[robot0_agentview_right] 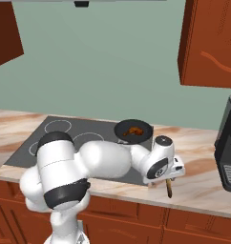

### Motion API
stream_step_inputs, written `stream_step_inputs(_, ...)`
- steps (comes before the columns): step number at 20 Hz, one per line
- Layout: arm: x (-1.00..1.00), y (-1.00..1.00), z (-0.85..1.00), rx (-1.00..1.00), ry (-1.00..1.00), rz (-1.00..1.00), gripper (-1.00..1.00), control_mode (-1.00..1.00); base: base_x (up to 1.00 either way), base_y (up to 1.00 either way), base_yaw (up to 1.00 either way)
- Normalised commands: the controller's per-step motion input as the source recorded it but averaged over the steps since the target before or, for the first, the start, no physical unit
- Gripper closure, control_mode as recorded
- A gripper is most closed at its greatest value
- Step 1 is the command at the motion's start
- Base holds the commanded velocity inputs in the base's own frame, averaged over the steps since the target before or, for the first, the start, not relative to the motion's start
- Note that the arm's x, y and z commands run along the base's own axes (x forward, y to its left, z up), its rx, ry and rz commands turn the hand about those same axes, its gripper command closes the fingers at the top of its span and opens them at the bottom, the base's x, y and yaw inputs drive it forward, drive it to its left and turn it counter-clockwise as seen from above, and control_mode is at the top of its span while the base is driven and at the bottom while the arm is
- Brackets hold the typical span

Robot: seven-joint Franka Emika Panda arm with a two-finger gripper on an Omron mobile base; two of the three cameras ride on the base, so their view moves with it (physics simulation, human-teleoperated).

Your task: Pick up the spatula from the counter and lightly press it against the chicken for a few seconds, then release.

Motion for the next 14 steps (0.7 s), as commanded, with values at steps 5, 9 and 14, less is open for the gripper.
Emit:
stream_step_inputs(5, 0.15, -0.16, -0.15, 0.02, 0.01, 0.04, -1.0, -1.0, 0.0, 0.0, 0.0)
stream_step_inputs(9, 0.16, -0.16, -0.21, 0.02, 0.04, 0.03, -1.0, -1.0, 0.0, 0.0, 0.0)
stream_step_inputs(14, 0.19, -0.16, -0.21, 0.01, 0.04, 0.03, -1.0, -1.0, 0.0, 0.0, 0.0)
